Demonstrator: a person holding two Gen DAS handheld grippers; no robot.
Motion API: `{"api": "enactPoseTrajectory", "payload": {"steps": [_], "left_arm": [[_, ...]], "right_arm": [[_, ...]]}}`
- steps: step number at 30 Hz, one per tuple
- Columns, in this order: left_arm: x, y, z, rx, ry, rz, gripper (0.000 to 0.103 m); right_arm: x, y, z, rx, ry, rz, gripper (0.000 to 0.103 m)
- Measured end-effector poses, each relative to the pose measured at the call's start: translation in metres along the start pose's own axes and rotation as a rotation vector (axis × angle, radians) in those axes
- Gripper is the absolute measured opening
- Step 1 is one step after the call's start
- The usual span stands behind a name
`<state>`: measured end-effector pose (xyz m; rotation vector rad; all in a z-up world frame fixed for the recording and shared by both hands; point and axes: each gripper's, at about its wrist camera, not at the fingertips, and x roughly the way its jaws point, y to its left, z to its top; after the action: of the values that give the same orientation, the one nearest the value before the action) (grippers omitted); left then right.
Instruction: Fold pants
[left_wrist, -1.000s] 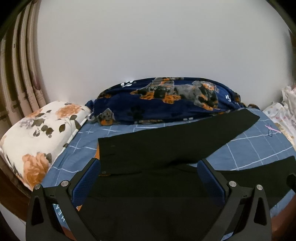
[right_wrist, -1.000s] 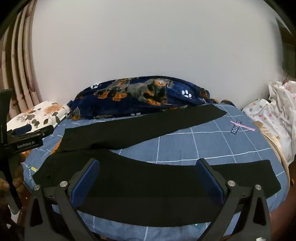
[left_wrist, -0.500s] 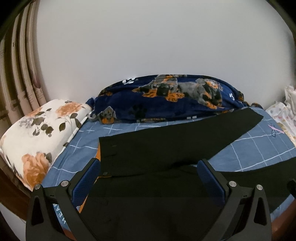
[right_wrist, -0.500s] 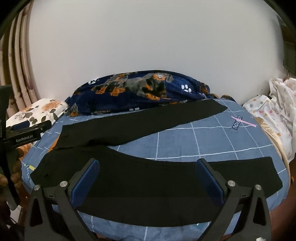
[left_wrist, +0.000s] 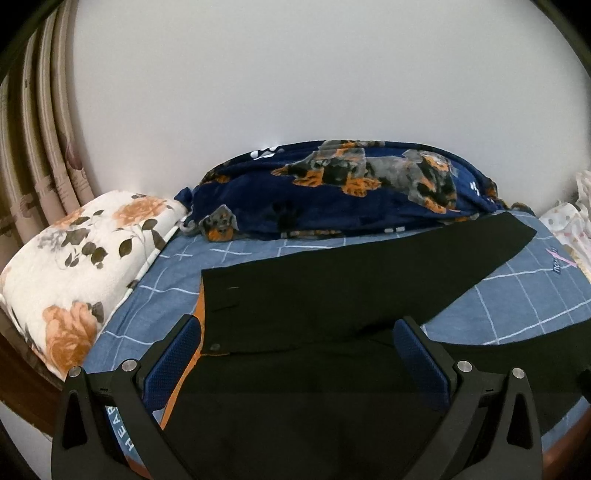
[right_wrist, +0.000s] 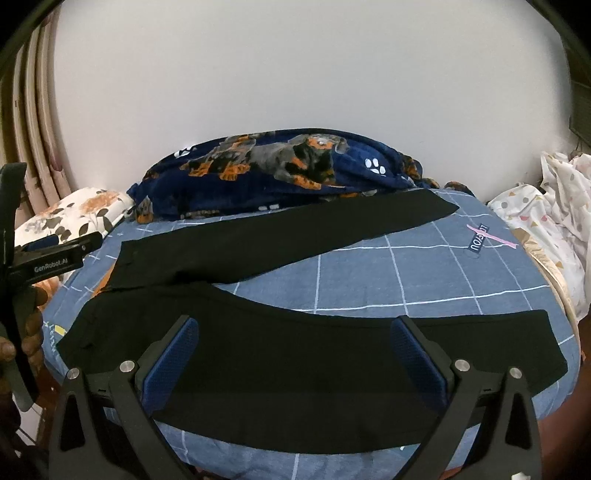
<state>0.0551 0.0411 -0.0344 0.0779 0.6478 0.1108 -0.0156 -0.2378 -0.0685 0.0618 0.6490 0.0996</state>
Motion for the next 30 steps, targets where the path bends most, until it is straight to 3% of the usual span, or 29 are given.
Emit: {"api": "enactPoseTrajectory", "payload": {"steps": [11,14,18,20,23,28,30], "left_arm": [[0.018,0.018,0.004,-0.029,0.024,0.007,0.103],[0.027,0.024,0.005,-0.030,0.049,-0.020,0.103],[0.055,0.063,0.010,-0.120,0.126,-0.157,0.103],[0.070,0.084,0.012,-0.151,0.139,-0.190,0.103],[0.102,0.119,0.014,-0.133,0.165,-0.194,0.103],[0.178,0.186,0.009,-0.172,0.301,-0.230,0.102],[0.204,0.209,0.009,-0.206,0.331,-0.283,0.094]], "right_arm": [[0.013,0.012,0.004,-0.021,0.035,0.000,0.103],[0.016,0.014,0.005,-0.031,0.042,-0.006,0.103],[0.020,0.015,0.006,-0.043,0.049,-0.010,0.103],[0.025,0.015,0.006,-0.042,0.057,-0.010,0.103],[0.033,0.013,0.005,-0.039,0.074,-0.010,0.103],[0.051,0.007,0.004,-0.017,0.117,-0.017,0.103],[0.057,0.005,0.004,-0.005,0.132,-0.016,0.103]]}}
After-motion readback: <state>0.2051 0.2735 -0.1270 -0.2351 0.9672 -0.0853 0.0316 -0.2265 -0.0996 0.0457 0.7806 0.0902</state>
